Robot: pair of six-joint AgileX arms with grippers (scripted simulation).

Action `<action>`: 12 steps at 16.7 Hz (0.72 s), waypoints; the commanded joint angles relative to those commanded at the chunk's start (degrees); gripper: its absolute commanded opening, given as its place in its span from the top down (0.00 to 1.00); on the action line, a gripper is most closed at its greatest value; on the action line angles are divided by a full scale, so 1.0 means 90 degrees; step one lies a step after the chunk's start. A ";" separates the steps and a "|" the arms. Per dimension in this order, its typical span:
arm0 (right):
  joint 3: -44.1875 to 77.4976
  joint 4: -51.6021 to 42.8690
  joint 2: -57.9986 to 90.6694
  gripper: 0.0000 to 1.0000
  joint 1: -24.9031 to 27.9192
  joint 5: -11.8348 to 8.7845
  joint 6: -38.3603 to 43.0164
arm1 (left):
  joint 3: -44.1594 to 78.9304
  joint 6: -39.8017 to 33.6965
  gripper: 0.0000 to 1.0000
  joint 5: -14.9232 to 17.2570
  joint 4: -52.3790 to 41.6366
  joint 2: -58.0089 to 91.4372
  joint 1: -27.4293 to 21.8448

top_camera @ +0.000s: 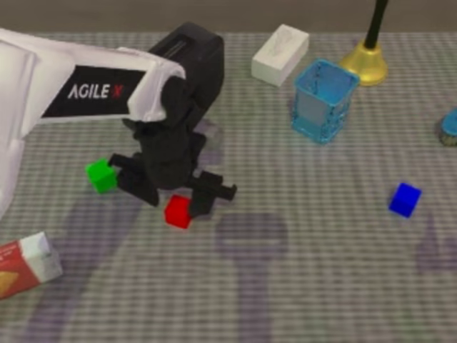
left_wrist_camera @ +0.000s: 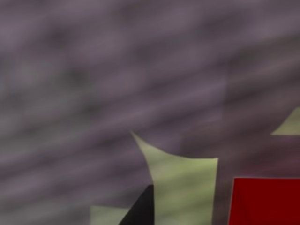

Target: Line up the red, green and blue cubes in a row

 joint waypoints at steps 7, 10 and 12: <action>0.0000 0.0000 0.0000 0.00 0.0000 0.0000 0.0000 | 0.0000 0.0000 1.00 0.0000 0.0000 0.0000 0.0000; 0.0000 0.0000 0.0000 0.00 0.0000 0.0000 0.0000 | 0.0000 0.0000 1.00 0.0000 0.0000 0.0000 0.0000; 0.0000 0.0000 0.0000 0.00 0.0000 0.0000 0.0000 | 0.0110 0.0028 1.00 -0.0039 -0.0128 -0.0288 0.0012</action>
